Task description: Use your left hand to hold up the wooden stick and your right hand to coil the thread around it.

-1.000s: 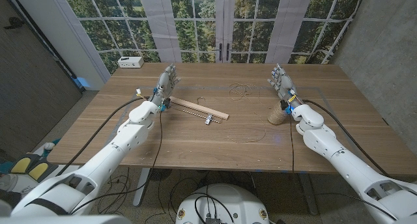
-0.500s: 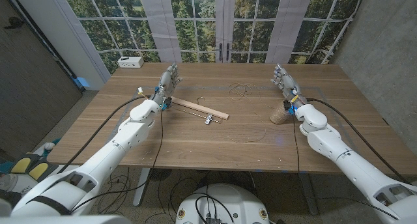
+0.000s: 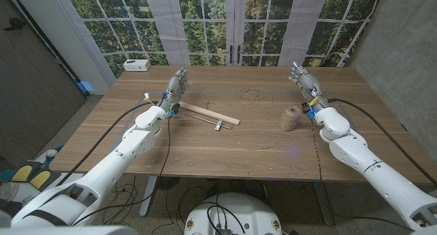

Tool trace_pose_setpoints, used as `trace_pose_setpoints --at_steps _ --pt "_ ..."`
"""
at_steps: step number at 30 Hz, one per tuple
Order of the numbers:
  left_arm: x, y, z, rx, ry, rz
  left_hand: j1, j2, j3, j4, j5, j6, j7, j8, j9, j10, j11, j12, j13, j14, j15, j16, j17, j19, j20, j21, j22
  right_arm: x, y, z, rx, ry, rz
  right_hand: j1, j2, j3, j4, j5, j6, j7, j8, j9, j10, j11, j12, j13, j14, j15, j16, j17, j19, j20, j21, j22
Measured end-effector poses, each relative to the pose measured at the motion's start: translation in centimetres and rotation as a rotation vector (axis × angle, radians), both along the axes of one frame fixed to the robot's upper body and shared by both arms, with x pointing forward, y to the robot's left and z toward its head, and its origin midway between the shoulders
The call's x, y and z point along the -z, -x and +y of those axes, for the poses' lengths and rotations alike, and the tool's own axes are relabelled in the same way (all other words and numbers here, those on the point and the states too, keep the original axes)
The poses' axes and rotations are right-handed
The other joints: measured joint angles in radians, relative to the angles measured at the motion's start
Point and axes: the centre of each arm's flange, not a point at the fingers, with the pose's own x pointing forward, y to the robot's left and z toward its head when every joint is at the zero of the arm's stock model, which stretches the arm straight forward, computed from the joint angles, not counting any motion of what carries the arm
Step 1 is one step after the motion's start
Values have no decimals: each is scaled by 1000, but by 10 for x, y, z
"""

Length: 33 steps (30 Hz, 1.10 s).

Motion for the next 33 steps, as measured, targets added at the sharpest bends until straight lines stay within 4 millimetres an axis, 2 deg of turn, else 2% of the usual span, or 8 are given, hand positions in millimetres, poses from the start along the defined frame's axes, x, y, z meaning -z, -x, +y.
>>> trace_pose_setpoints --at_steps 9,13,17,33 --pt "-2 4 1 3 -1 -10 0 0 0 0 4 0 0 0 0 0 0 0 0 0 0 0 0 5 5 -10 0 -1 20 -3 72 46 -22 12 1 4 -4 0 0 0 0 0 0 0 -6 0 0 0 0 5 0 0 0 0" --pt "-2 5 1 8 -4 -13 0 0 0 0 4 0 0 0 0 0 0 0 0 -4 4 0 0 5 5 -11 0 1 31 -3 105 74 -27 16 -2 4 -12 -4 0 0 0 0 0 0 -10 0 -4 -4 0 5 0 0 0 0" --pt "-3 7 0 15 -9 -16 0 0 -6 -2 4 -2 -7 0 0 -1 13 2 0 -2 9 0 0 5 5 -15 0 5 40 -2 152 107 -29 16 -3 7 -15 -5 0 0 -4 0 -3 -3 -13 0 -4 -4 -5 5 0 0 0 0" --pt "-5 16 3 28 -26 -24 0 0 -12 -3 4 -3 -14 0 0 2 23 14 1 0 22 0 0 5 16 -22 0 27 65 6 274 200 -21 46 -4 17 -35 -12 -9 -9 -16 0 -15 -15 -28 5 -12 -11 -12 5 -4 -4 0 0"
